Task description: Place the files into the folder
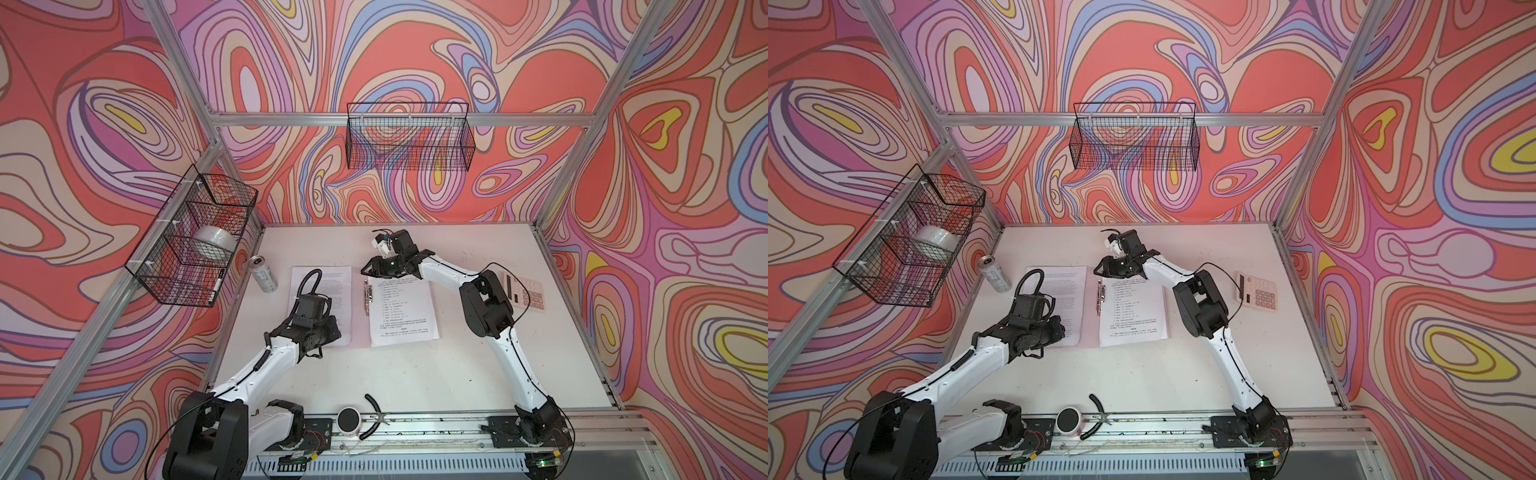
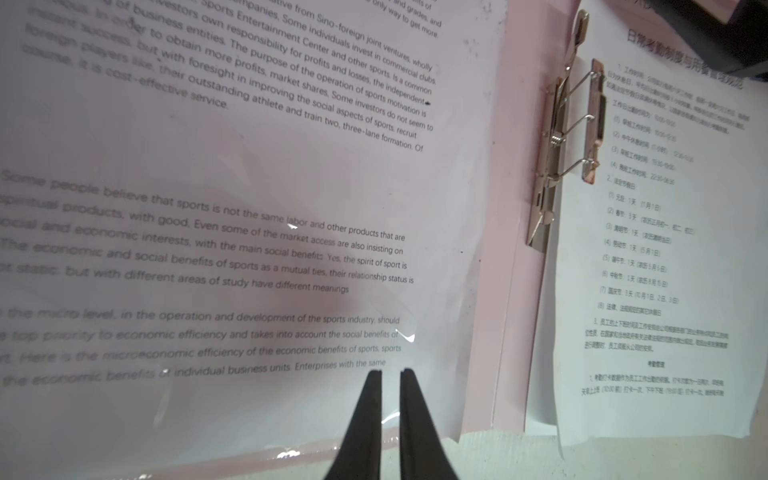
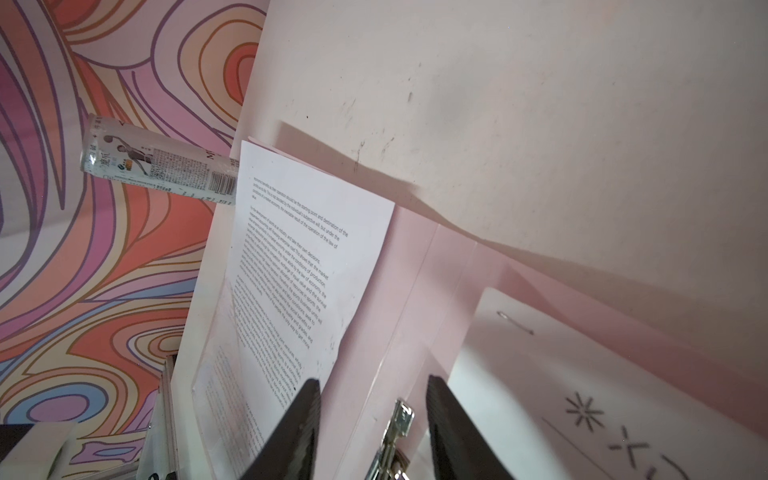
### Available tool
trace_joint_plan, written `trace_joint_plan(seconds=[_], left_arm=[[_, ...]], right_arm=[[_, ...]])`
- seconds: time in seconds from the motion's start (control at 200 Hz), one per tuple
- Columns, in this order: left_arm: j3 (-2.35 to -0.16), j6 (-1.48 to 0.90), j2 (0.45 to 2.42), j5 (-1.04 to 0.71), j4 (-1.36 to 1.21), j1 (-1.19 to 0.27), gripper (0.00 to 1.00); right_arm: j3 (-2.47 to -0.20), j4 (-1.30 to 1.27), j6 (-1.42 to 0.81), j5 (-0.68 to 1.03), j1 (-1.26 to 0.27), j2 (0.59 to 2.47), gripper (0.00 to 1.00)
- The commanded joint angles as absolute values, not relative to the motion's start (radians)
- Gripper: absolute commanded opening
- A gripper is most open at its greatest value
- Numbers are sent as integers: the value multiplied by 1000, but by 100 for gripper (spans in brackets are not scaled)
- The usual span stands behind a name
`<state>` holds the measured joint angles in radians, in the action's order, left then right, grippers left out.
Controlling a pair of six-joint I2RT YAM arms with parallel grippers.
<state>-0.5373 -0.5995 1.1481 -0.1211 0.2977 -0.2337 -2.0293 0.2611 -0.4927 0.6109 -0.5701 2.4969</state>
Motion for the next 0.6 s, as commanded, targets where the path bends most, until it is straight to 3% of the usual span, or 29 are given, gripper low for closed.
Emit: trace_joint_plan(seconds=[0.0, 0.596], left_arm=[[-534, -621, 1156, -103, 327, -224, 8], [-552, -701, 1330, -137, 308, -224, 6]], right_arm=[[-2061, 296, -472, 608, -580, 2520, 44], [-2123, 413, -404, 575, -591, 2563, 44]])
